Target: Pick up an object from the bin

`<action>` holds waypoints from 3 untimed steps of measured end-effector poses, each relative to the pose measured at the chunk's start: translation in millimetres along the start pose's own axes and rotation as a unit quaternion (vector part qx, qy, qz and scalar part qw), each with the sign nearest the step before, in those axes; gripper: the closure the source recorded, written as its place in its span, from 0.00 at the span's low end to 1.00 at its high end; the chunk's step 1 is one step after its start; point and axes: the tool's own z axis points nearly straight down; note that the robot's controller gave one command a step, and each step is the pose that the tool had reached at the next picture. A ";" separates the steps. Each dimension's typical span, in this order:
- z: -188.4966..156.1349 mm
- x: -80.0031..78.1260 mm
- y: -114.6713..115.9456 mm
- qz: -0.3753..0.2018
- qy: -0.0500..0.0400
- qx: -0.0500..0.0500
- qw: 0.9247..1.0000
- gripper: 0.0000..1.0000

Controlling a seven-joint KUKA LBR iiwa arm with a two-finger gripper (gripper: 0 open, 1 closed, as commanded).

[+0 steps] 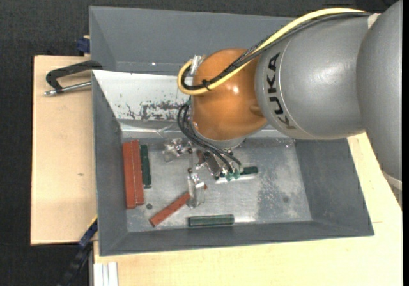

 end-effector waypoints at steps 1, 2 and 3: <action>-0.4 -0.4 -0.1 0.000 -0.001 0.000 1.000 0.00; 82.7 26.2 -13.9 -0.202 0.001 0.000 0.979 1.00; 82.7 26.2 -13.8 -0.202 0.001 0.000 0.979 1.00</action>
Offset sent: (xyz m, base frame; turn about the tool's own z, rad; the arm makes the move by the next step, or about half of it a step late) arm -0.0196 -0.0228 -0.0835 -0.4085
